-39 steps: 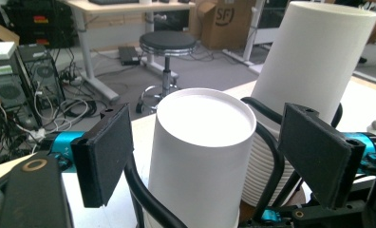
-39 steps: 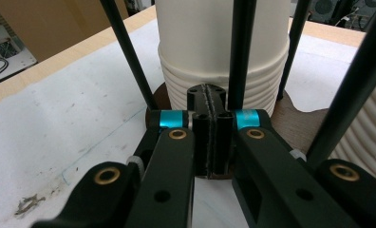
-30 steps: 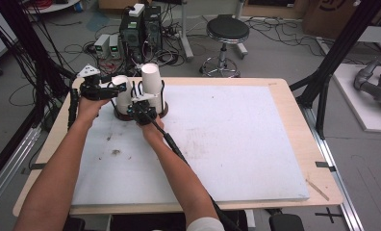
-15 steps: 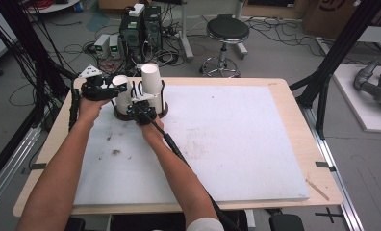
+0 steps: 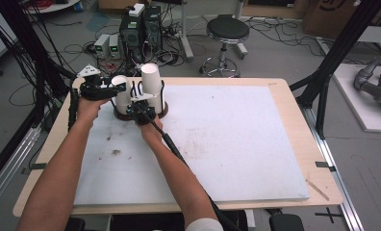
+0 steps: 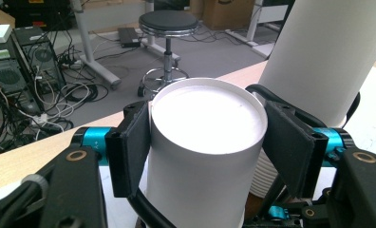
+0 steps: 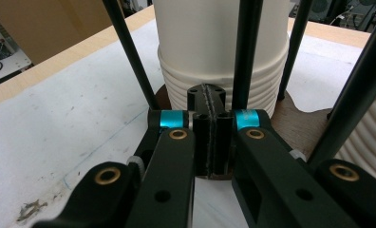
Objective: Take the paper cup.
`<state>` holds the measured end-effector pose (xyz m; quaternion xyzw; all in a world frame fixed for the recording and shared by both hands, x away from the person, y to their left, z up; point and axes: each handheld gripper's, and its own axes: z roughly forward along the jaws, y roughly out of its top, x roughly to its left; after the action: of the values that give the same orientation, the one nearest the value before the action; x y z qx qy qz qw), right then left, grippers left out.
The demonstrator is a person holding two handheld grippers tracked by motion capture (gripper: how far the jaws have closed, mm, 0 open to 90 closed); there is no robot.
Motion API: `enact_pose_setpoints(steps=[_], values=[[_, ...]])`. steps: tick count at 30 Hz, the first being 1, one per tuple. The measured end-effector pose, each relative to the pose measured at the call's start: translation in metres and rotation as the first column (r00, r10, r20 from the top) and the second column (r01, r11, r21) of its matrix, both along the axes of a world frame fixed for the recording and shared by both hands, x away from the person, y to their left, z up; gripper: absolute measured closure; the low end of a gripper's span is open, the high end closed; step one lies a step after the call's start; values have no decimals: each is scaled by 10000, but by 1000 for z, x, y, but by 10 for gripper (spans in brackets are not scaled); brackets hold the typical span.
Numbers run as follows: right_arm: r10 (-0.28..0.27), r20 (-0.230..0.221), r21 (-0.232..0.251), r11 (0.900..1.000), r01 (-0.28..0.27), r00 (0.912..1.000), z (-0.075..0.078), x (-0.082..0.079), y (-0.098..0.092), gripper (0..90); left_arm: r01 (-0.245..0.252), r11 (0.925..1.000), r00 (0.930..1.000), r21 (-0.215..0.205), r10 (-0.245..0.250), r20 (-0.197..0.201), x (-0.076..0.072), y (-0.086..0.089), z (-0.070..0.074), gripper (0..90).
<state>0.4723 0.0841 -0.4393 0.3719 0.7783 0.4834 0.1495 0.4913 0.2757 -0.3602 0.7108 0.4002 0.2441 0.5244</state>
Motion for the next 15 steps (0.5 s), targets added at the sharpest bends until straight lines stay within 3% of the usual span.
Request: enact_pose_setpoints(steps=[15], values=[[-6,-3,8,10000,6,10000,0,1,-1,900,110,9998,9997,135,-107,-229,1,-1,4,349]])
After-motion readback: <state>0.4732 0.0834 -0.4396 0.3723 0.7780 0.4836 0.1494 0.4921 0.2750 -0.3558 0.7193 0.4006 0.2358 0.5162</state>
